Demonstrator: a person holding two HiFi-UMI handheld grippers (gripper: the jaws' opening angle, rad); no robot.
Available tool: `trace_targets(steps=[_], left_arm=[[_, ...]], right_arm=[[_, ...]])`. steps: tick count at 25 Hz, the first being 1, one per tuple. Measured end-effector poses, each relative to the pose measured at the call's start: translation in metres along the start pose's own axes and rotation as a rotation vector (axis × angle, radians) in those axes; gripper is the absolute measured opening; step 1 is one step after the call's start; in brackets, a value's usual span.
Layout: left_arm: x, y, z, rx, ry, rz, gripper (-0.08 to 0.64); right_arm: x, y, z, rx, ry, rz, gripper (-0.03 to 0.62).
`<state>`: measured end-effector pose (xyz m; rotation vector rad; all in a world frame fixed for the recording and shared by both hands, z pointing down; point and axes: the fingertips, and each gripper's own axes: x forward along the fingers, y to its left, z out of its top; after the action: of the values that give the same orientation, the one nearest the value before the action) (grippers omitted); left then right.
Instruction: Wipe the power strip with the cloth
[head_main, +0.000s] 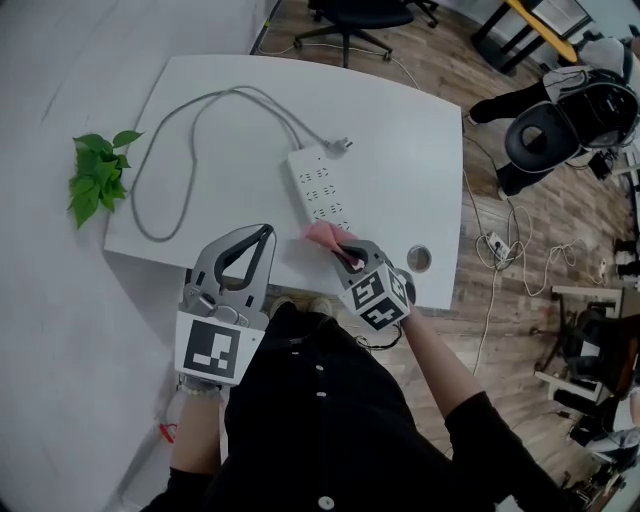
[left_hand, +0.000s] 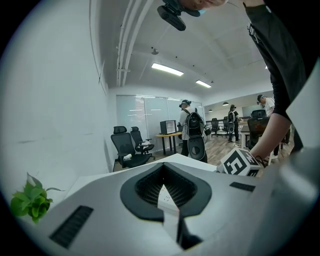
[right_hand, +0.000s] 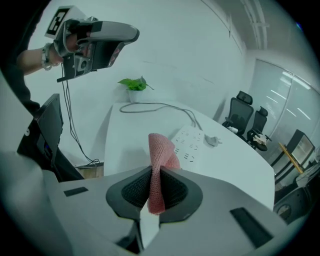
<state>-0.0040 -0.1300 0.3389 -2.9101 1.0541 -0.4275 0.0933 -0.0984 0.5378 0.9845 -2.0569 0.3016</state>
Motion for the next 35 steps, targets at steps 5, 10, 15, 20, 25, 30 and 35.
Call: trace_targets(steps=[5,10,15,20,25,30,35], left_arm=[[0.002,-0.004,0.008,0.016,-0.023,-0.020,0.012],[0.005,-0.009,0.018,0.029,-0.044,-0.039,0.012],[0.008,-0.012,0.030,0.051,-0.061,-0.059,0.012],[0.011,-0.018,0.041,0.064,-0.081,-0.083,0.012],[0.015,-0.022,0.044,0.070,-0.093,-0.104,0.012],[0.018,-0.028,0.049,0.078,-0.101,-0.121,0.012],[0.020,-0.031,0.051,0.087,-0.103,-0.130,0.012]], right_arm=[[-0.023,-0.024,0.017,0.098,-0.074,-0.104,0.057],[-0.053,-0.036,0.043,0.155,-0.182,-0.180,0.057],[-0.091,-0.053,0.063,0.198,-0.282,-0.279,0.057],[-0.125,-0.063,0.078,0.276,-0.370,-0.323,0.057],[-0.151,-0.069,0.091,0.280,-0.417,-0.372,0.057],[-0.166,-0.068,0.101,0.233,-0.435,-0.407,0.057],[-0.170,-0.064,0.107,0.188,-0.420,-0.406,0.057]])
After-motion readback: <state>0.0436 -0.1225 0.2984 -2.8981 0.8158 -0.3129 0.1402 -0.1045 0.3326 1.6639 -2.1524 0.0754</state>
